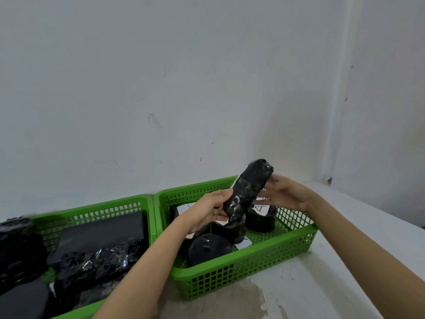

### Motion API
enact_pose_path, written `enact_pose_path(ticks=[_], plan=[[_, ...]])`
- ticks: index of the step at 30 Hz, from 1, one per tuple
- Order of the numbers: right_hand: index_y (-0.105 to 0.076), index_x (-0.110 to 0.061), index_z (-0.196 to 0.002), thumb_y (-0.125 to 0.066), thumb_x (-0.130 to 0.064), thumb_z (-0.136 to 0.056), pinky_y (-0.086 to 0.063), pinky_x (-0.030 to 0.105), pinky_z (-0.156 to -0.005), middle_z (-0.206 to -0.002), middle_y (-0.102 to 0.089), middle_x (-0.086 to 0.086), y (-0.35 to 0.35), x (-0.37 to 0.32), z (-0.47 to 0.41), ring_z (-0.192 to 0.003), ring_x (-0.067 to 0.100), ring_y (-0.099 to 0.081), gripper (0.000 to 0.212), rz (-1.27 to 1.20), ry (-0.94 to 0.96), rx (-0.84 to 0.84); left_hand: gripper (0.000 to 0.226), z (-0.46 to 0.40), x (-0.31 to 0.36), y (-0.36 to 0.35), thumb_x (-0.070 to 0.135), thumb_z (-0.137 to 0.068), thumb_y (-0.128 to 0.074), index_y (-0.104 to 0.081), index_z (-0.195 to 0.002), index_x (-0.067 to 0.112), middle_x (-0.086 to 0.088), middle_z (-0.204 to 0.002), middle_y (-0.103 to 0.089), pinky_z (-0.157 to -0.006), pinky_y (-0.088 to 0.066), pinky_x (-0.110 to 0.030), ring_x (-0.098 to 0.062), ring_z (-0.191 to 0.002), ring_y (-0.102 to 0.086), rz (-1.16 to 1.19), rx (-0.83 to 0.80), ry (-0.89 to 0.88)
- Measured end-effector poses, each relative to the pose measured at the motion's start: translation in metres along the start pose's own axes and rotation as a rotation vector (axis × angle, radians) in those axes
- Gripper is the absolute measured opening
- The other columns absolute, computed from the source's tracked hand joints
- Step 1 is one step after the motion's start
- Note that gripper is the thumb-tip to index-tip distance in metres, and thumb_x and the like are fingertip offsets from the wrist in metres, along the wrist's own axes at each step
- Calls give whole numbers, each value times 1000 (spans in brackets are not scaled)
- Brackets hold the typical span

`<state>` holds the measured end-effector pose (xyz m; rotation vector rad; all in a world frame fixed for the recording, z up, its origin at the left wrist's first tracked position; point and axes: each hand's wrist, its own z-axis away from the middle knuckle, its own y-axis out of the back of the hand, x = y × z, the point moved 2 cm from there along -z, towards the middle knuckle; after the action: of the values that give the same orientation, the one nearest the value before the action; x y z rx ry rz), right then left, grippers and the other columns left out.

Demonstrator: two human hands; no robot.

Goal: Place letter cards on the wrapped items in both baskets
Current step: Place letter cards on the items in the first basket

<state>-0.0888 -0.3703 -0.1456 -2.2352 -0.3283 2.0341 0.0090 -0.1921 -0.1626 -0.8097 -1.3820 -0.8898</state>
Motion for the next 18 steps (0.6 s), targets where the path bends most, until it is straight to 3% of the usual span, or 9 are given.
enact_pose_path(ticks=[2, 4, 6, 8, 10, 14, 18], plan=[[-61, -21, -116, -83, -12, -47, -58, 45, -81, -109, -69, 8, 3, -9, 5, -91, 27, -69, 73, 3, 18, 102, 20, 1, 4, 3, 38, -91, -53, -58, -95, 19, 2, -77, -56, -59, -44, -16, -8, -58, -51, -141, 147, -77], [-60, -19, -116, -82, -22, -41, -58, 45, -78, -112, -63, 11, 8, -18, 11, -95, 28, -64, 78, -26, -22, 182, 24, 2, 5, 6, 37, -84, -63, -53, -98, 20, 6, -79, -51, -52, -41, -7, -7, -60, -47, -297, 265, -154], [-60, -17, -117, -75, -36, -61, -59, 42, -77, -115, -56, 15, 1, -21, 19, -103, 30, -58, 62, 98, -157, 213, 37, 2, 4, 5, 33, -79, -71, -50, -106, 21, 10, -81, -49, -47, -37, 1, -5, -64, -47, -385, 309, -199], [-58, -18, -115, -58, -32, -88, -61, 40, -77, -119, -54, 15, -6, -23, 22, -106, 30, -59, 31, 339, -239, 285, 40, 2, 4, 2, 34, -79, -71, -49, -109, 21, 11, -81, -46, -50, -37, 1, -3, -67, -46, -432, 308, -206], [-57, -14, -109, -55, -18, -92, -61, 41, -76, -114, -55, 12, -10, -26, 24, -101, 28, -63, 18, 472, -262, 350, 34, 3, 6, 2, 41, -84, -61, -49, -108, 21, 10, -80, -46, -55, -38, -6, -6, -67, -46, -438, 325, -192], [-50, -8, -113, -63, -15, -87, -61, 36, -70, -103, -60, 12, -19, -36, 32, -91, 27, -66, 30, 735, -447, 351, 50, 1, 9, 11, 53, -94, -27, -56, -110, 16, 7, -81, -52, -66, -36, -23, -13, -78, -49, -357, 418, -131], [-51, -7, -88, -59, -15, -90, -59, 32, -67, -88, -63, 12, -29, -40, 37, -77, 20, -66, 11, 841, -590, 320, 53, -1, 8, 16, 54, -95, -21, -58, -81, 19, 5, -74, -54, -63, -35, -24, -12, -70, -49, -369, 418, -106]])
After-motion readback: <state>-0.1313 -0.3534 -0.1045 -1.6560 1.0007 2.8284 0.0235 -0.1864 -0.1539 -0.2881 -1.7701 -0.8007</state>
